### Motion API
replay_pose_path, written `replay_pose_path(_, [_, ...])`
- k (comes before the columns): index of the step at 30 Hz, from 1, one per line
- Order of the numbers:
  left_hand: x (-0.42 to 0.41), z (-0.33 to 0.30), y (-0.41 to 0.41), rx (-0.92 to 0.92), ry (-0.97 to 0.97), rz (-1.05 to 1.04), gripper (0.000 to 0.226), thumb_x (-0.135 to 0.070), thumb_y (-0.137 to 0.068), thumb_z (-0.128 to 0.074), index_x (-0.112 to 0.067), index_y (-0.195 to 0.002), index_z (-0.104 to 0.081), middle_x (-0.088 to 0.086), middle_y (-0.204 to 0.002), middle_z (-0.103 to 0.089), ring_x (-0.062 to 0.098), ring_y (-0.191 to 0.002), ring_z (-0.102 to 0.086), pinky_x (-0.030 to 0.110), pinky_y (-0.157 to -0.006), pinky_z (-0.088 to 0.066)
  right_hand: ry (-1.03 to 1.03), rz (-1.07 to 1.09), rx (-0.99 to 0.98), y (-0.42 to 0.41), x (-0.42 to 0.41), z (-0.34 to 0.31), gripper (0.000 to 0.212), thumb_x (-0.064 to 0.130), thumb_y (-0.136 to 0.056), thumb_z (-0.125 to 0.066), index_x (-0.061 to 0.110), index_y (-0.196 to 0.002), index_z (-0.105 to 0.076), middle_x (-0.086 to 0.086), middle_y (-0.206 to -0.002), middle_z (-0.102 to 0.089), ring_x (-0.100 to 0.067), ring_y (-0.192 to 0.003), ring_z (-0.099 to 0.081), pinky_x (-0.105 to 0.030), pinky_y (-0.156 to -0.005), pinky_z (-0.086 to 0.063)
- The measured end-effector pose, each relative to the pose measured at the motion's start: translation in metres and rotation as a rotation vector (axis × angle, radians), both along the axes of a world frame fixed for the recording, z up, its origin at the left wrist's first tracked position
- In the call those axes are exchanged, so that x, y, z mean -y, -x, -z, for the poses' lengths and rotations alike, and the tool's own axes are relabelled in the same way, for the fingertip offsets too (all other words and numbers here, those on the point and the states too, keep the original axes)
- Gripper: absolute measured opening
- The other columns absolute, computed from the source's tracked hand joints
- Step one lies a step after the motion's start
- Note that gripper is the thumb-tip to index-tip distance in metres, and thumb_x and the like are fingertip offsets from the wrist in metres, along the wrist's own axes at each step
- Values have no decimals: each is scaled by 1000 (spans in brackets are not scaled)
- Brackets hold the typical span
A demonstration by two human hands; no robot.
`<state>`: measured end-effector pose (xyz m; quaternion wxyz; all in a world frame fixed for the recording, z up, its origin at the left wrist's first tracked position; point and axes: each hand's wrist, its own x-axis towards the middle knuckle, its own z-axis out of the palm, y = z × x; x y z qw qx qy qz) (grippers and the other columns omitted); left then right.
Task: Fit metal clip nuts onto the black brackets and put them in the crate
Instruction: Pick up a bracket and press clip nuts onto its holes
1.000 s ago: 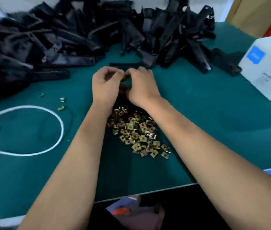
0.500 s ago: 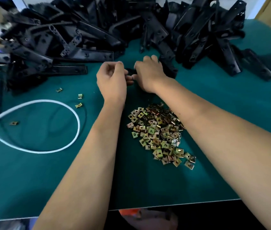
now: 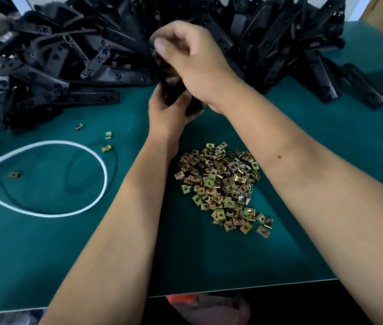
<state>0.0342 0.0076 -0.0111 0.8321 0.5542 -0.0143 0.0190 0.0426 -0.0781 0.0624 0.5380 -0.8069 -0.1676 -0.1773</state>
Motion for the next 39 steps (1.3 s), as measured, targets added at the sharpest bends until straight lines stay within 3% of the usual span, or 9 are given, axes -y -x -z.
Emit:
replay_pose_path(3, [-8,-1,-9,-134,170,-122,16,7,-102,-50,-4,-113,-53,15,-99,-70,25,-73,-75,44,-76,-64,-43,220,182,5,19,8,15,13,-98,-61,5,-108,-70,4,-93,-68,-15,-89,-67,-36,-74,-60])
replay_pose_path(6, [-17,-3,-13,-208,298,-131,22,5,-98,-59,-10,-111,-51,19,-105,-71,32,-81,-73,42,-81,-62,197,368,8,6,44,28,15,14,-98,-62,13,-105,-75,5,-96,-73,-12,-90,-68,-34,-86,-56])
replay_pose_path(10, [-17,-3,-8,-210,389,-77,49,9,-92,-66,-3,-136,-49,14,-96,-71,30,-82,-73,31,-74,-59,721,241,-243,12,50,67,32,32,-97,-71,24,-127,-71,-5,-125,-66,-25,-116,-61,-33,-98,-47])
replay_pose_path(14, [-19,-4,-6,-179,365,-35,44,10,-90,-67,-4,-129,-52,8,-80,-73,28,-82,-75,29,-73,-60,760,238,-184,8,43,67,15,31,-93,-74,28,-108,-74,2,-105,-58,-26,-105,-61,-30,-81,-40])
replay_pose_path(19, [-20,-2,-4,-190,305,53,22,8,-89,-68,2,-110,-63,11,-89,-75,26,-88,-75,33,-81,-61,903,198,-158,15,45,68,18,23,-99,-66,12,-112,-66,-10,-113,-63,-33,-104,-62,-40,-87,-50])
replay_pose_path(24, [-10,-1,1,-144,146,162,24,8,-88,-70,-5,-107,-65,6,-91,-77,21,-90,-75,33,-83,-60,429,244,-206,35,69,72,19,16,-95,-72,18,-113,-72,8,-83,-68,-10,-74,-67,-27,-74,-52])
replay_pose_path(28, [-5,-3,8,-115,62,237,26,8,-90,-67,-3,-113,-65,6,-93,-77,19,-89,-75,29,-81,-59,122,273,-251,47,88,75,12,8,-92,-72,18,-95,-79,0,-72,-74,-10,-62,-70,-23,-66,-56])
replay_pose_path(35, [-6,-4,13,-172,85,266,51,1,-95,-63,4,-143,-47,14,-113,-73,27,-107,-71,31,-81,-59,-69,241,-247,47,81,73,23,4,-91,-71,26,-85,-75,9,-62,-71,-3,-58,-63,-17,-60,-51])
replay_pose_path(39, [-6,-5,14,-176,47,259,50,-1,-95,-64,4,-142,-49,8,-104,-75,18,-95,-72,29,-77,-58,-177,268,-203,48,73,72,21,4,-92,-69,23,-86,-76,5,-70,-72,-5,-61,-65,-21,-60,-52])
